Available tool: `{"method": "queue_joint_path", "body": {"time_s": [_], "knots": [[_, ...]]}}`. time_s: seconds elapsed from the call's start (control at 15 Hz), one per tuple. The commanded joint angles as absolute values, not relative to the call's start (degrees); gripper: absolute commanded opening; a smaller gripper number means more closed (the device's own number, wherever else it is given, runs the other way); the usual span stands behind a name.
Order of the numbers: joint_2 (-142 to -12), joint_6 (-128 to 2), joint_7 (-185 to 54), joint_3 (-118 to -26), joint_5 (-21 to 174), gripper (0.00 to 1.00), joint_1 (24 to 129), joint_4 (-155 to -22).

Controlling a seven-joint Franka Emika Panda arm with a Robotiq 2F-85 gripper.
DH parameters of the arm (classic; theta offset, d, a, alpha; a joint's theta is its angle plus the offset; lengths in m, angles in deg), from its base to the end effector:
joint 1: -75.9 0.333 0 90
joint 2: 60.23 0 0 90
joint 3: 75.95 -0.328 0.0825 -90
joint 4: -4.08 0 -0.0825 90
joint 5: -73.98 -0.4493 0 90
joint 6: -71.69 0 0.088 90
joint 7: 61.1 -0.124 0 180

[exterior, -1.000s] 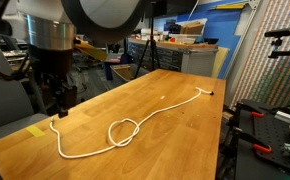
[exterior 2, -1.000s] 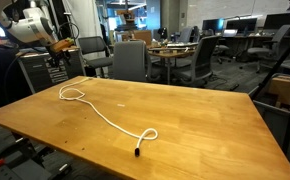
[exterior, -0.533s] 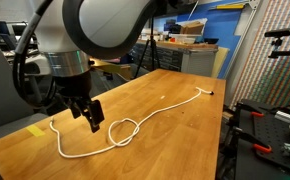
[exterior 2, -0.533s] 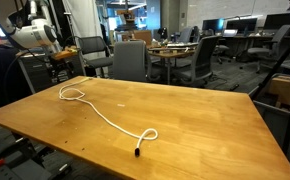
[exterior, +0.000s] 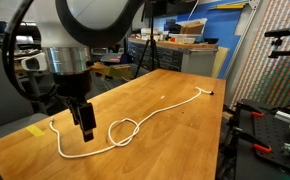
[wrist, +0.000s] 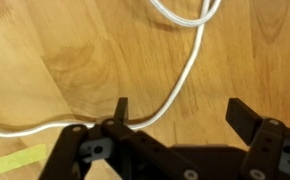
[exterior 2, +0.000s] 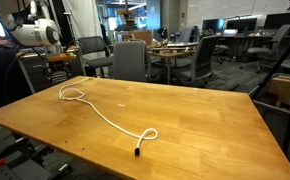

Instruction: Tie a knot using the white rope on the table

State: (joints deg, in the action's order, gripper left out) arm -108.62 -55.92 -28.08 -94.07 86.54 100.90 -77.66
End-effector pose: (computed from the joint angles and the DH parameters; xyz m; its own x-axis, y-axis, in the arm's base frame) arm 0.6052 0.5004 0.1581 0.2069 0.9777 0.0351 0.9774 -0.2050 -0.0510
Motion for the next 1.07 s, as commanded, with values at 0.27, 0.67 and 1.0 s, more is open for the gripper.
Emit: {"method": "queue_joint_path", "body": {"time_s": [0.27, 0.67, 1.0], "knots": [[-110.7, -52.5, -28.9, -93.4, 87.6, 1.0, 101.6, -75.8], [-115.2, -54.4, -30.3, -93.0, 87.4, 1.0, 101.4, -74.5], [-116.0, -55.6, -32.5, -92.8, 87.9, 0.91, 101.6, -74.4]]}}
